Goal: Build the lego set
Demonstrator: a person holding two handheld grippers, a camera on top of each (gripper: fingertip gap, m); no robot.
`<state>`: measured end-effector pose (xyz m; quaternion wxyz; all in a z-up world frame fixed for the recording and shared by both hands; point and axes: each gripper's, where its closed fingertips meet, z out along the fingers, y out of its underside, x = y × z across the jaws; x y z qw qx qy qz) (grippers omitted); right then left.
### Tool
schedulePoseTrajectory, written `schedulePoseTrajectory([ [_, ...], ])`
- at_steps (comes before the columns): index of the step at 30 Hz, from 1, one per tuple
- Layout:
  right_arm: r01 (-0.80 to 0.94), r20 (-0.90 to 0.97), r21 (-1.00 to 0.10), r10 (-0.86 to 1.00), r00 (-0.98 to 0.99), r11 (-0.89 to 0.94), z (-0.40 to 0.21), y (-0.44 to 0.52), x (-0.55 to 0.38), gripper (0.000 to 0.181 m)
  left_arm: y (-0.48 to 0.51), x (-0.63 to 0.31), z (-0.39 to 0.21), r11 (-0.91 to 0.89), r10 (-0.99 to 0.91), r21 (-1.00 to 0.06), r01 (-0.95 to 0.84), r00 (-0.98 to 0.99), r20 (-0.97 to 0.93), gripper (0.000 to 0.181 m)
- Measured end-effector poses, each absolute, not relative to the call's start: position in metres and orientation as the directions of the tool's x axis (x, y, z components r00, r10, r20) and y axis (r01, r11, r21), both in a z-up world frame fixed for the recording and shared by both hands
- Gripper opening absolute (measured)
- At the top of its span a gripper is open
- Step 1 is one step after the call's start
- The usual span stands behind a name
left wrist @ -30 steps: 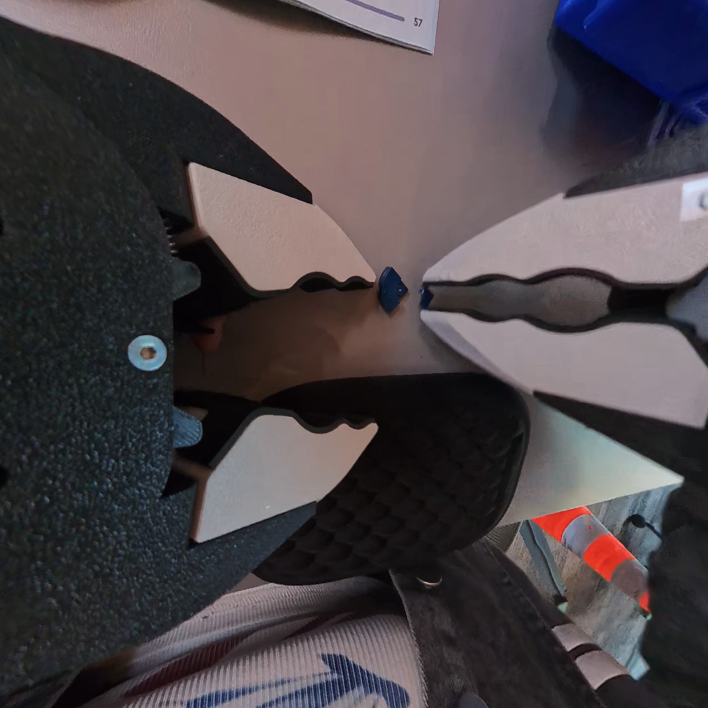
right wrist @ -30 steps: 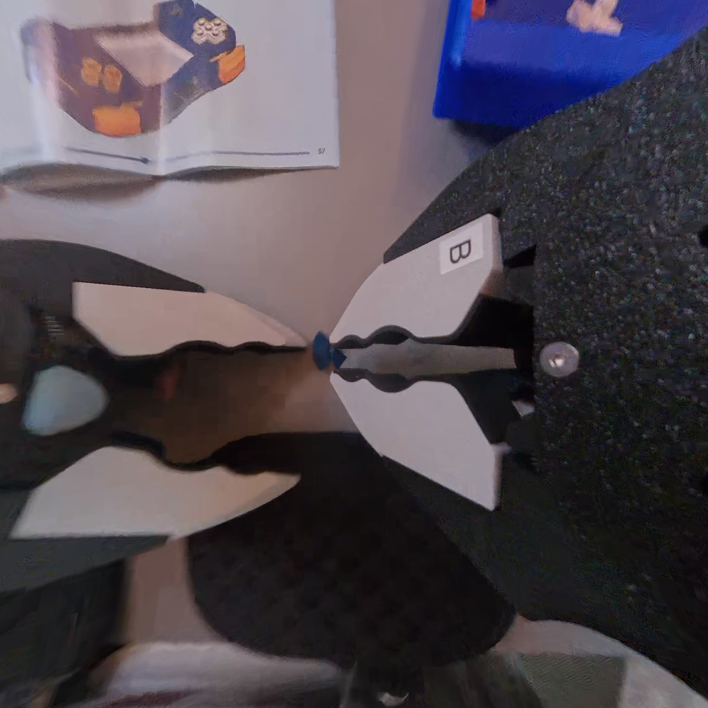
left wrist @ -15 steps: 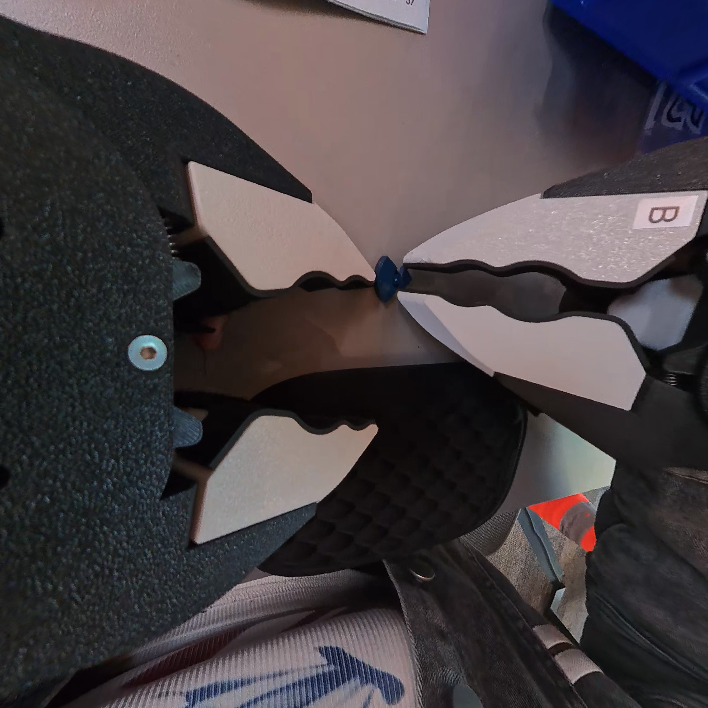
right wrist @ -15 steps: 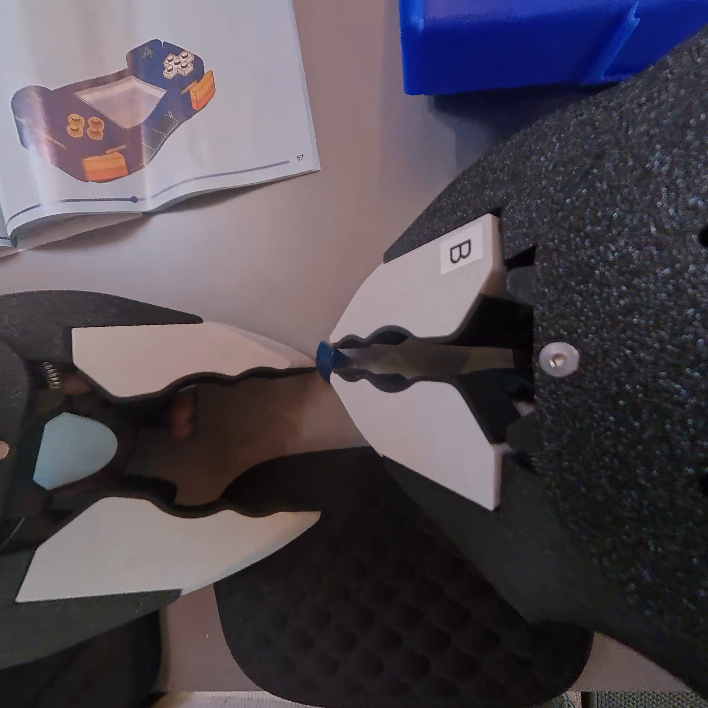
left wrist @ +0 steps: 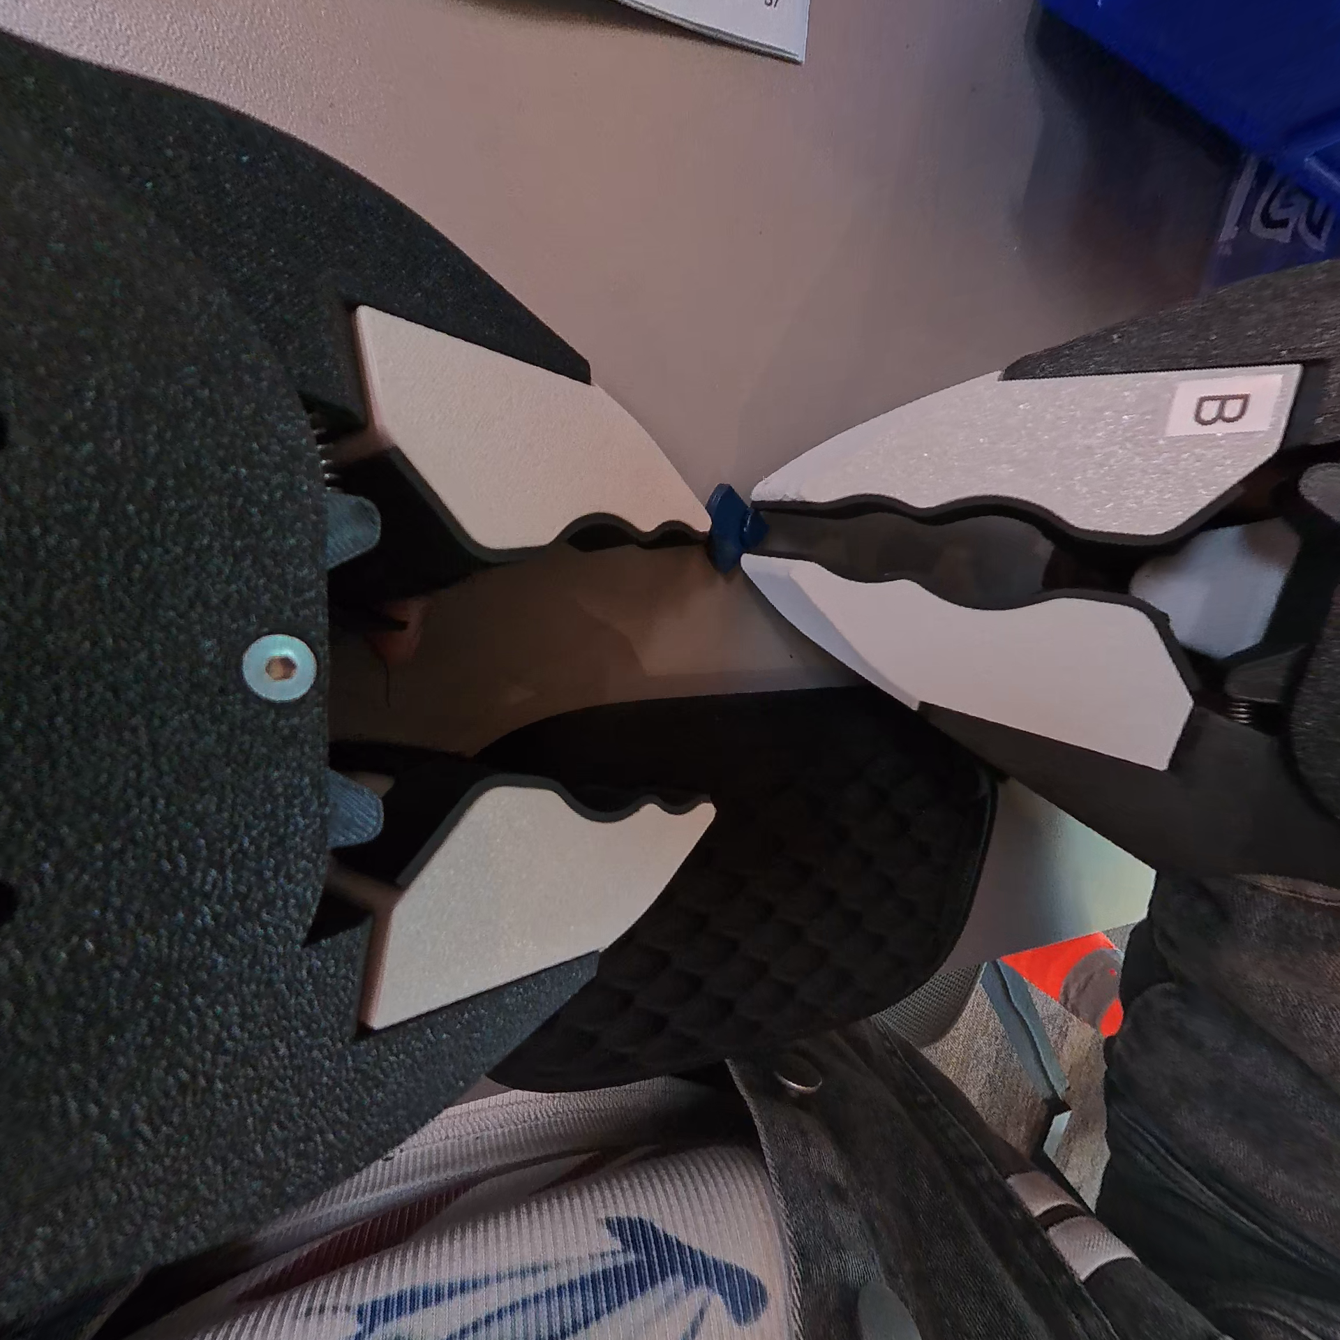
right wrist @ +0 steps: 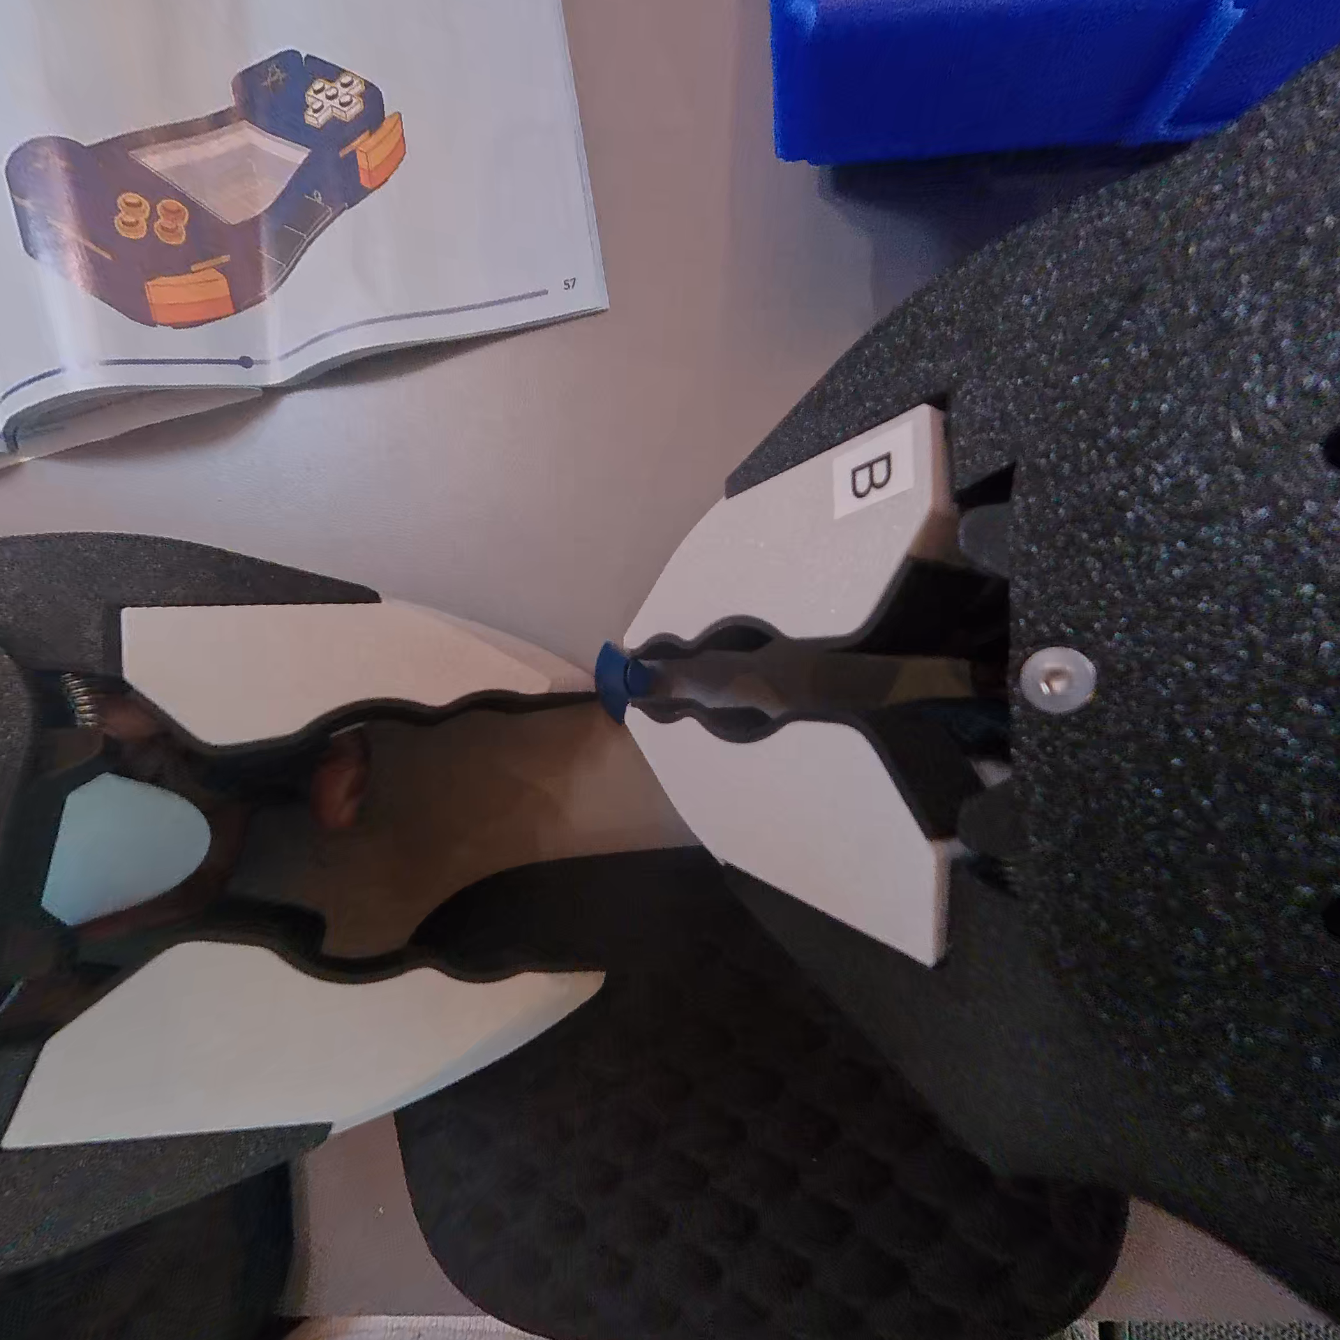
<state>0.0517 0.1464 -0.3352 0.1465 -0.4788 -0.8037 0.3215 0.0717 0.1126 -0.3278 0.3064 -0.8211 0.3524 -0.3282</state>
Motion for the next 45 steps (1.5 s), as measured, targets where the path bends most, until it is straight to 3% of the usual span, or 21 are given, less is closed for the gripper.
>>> schedulePoseTrajectory([
  [45,0.673,-0.105,-0.678,0.868,-0.485,0.294,-0.3348,0.1455,0.0514,0.01,0.1119,0.072,-0.3274,-0.565,-0.78,-0.734,-0.376,0.533,0.328,0.064],
])
